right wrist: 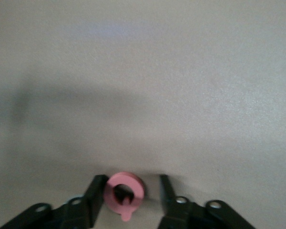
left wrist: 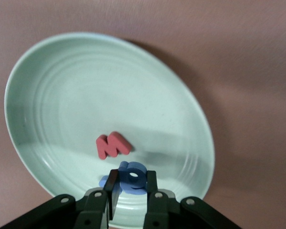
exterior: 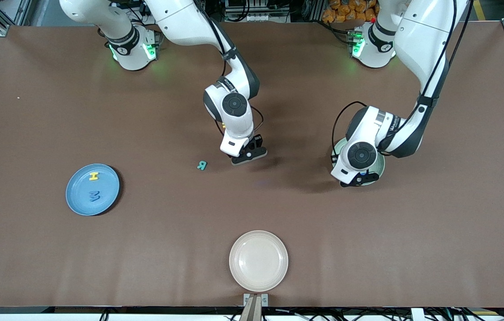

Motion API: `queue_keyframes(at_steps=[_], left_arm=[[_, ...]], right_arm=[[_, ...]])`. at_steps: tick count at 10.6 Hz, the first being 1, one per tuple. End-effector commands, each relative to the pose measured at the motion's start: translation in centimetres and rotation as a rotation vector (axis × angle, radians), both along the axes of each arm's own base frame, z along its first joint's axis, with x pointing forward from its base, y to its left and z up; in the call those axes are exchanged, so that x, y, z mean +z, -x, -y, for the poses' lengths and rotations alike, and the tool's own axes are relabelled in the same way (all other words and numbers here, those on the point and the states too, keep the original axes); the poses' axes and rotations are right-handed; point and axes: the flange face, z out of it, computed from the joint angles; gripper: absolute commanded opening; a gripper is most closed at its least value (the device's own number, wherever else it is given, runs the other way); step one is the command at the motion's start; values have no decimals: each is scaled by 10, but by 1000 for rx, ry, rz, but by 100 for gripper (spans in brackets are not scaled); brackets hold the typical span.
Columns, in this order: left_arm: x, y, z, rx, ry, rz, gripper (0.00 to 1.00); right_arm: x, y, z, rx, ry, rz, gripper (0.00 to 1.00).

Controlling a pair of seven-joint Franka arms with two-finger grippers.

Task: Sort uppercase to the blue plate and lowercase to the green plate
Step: 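Carry the pink Q to the blue plate with the right gripper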

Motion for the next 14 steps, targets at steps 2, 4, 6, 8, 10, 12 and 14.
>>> queue_keyframes(at_steps=[2, 4, 6, 8, 10, 12, 14], left_arm=[[-7, -6, 2, -26, 12, 20, 10], [-7, -6, 2, -25, 14, 21, 16], [-8, -5, 2, -22, 14, 21, 26], [-4, -7, 2, -15, 15, 28, 42], [-1, -6, 5, -14, 16, 31, 45], [12, -6, 7, -5, 20, 41, 45], [18, -1, 24, 74, 63, 33, 45]], right_arm=[[-3, -1, -1, -20, -8, -8, 0], [4, -7, 5, -31, -11, -6, 0], [19, -30, 26, -73, -6, 9, 0], [32, -55, 56, -129, 35, 15, 0], [42, -82, 89, -172, 58, 45, 0], [58, -107, 123, -226, 88, 68, 0], [92, -136, 151, -237, 125, 21, 0]])
